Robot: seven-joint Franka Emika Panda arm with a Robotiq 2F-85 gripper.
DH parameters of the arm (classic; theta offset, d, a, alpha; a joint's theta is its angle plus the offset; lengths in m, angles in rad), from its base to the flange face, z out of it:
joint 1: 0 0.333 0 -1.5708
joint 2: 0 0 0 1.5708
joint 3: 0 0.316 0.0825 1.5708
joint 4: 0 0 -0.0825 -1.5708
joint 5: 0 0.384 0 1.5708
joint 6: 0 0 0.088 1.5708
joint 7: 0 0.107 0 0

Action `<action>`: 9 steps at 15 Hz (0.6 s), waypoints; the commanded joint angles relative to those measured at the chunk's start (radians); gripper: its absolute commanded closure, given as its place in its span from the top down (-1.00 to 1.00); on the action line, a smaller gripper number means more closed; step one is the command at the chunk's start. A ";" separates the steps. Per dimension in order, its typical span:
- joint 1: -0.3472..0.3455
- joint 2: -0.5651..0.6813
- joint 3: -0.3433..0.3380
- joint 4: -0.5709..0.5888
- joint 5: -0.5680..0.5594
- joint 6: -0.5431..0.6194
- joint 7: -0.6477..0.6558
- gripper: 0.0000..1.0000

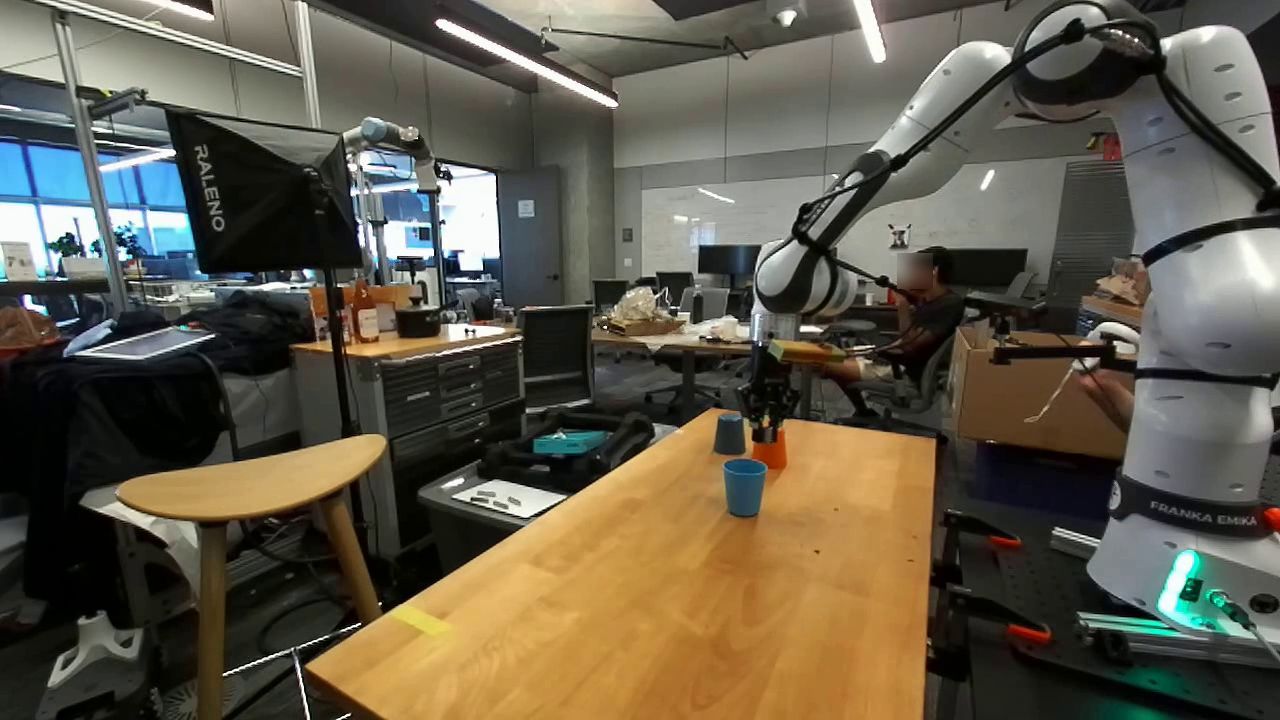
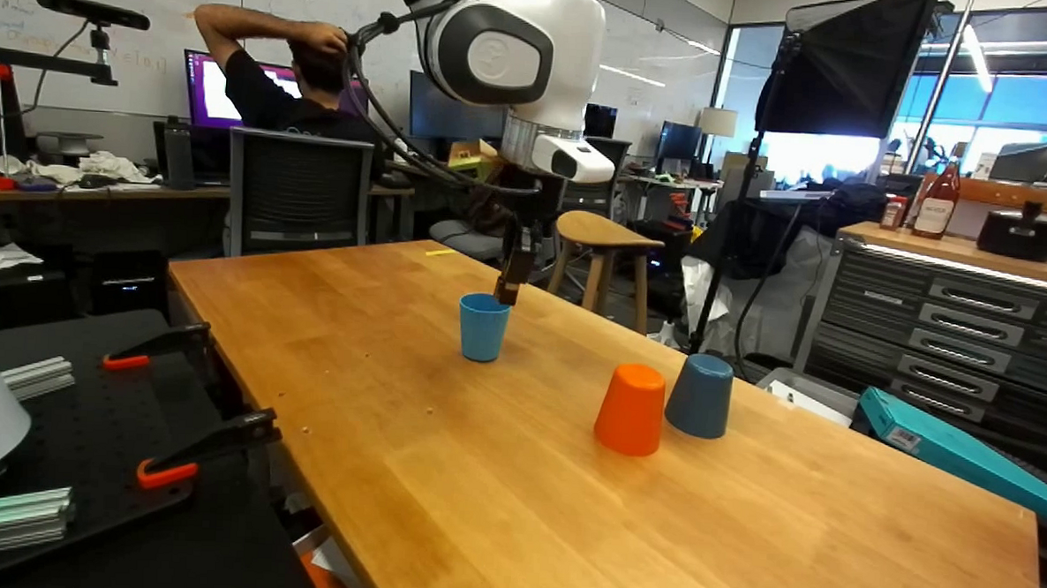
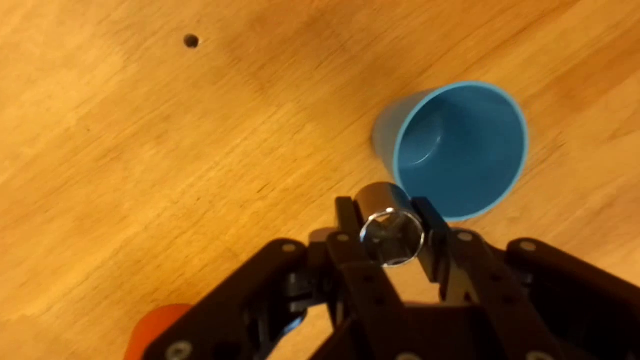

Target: Put the object in the blue cup

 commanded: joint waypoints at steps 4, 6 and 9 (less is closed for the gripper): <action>0.011 -0.023 0.072 -0.002 0.126 -0.018 -0.068 -0.76; 0.018 -0.003 0.082 0.015 0.135 -0.016 -0.062 -0.76; 0.022 0.028 0.086 0.035 0.134 -0.011 -0.056 -0.75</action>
